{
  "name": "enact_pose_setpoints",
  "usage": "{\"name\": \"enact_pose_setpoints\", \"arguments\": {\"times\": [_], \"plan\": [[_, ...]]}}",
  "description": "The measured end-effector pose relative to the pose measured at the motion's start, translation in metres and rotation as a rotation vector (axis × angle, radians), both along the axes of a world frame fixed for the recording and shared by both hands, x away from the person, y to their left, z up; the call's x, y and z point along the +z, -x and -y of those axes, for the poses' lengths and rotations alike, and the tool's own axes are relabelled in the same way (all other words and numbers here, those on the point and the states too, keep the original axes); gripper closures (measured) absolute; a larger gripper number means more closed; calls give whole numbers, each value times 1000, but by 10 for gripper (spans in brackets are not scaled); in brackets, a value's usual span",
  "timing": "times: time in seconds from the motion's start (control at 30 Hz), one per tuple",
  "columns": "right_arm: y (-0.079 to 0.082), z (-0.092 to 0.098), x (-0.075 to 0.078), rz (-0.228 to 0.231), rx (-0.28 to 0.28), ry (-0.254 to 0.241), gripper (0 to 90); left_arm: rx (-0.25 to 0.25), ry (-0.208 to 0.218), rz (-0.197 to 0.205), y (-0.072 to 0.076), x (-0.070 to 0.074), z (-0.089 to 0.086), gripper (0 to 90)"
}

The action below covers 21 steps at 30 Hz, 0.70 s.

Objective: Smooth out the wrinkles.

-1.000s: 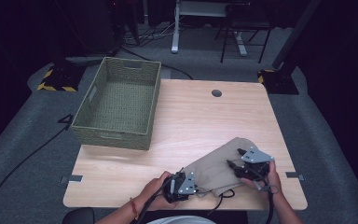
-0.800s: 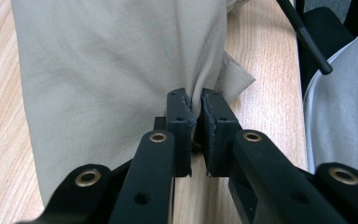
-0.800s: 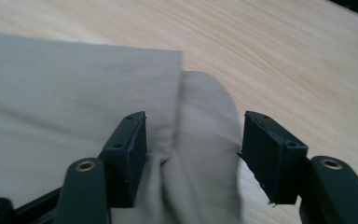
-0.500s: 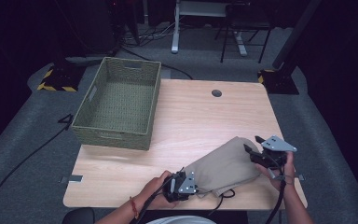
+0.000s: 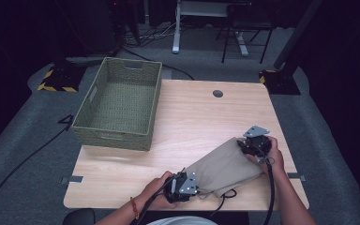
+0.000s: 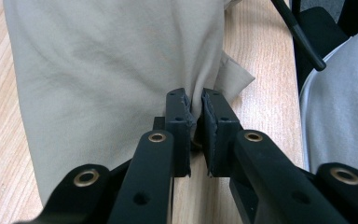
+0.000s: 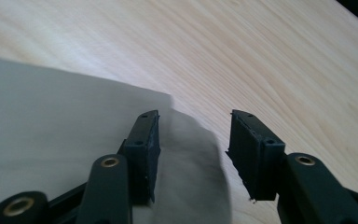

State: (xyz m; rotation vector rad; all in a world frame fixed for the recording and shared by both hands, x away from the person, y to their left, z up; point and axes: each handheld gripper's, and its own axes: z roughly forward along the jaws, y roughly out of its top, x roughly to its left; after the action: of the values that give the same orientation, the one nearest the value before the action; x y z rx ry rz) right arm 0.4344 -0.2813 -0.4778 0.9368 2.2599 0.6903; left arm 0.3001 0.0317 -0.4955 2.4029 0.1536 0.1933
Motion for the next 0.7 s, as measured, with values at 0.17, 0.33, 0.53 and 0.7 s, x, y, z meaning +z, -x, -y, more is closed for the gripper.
{"name": "enact_pose_setpoints", "arguments": {"times": [0.17,0.33,0.53,0.7], "plan": [[11,24,17,86,-98,-60,540,2,0,-7,0,0,0,818],[57,35,41,134,26,-220,493,1,-2,-1,0,0,0,817],[107,14,31,45,264,-209,441,3,-2,1,0,0,0,817],[115,-5,11,-41,386,-198,401,2,-2,3,0,0,1,818]]}}
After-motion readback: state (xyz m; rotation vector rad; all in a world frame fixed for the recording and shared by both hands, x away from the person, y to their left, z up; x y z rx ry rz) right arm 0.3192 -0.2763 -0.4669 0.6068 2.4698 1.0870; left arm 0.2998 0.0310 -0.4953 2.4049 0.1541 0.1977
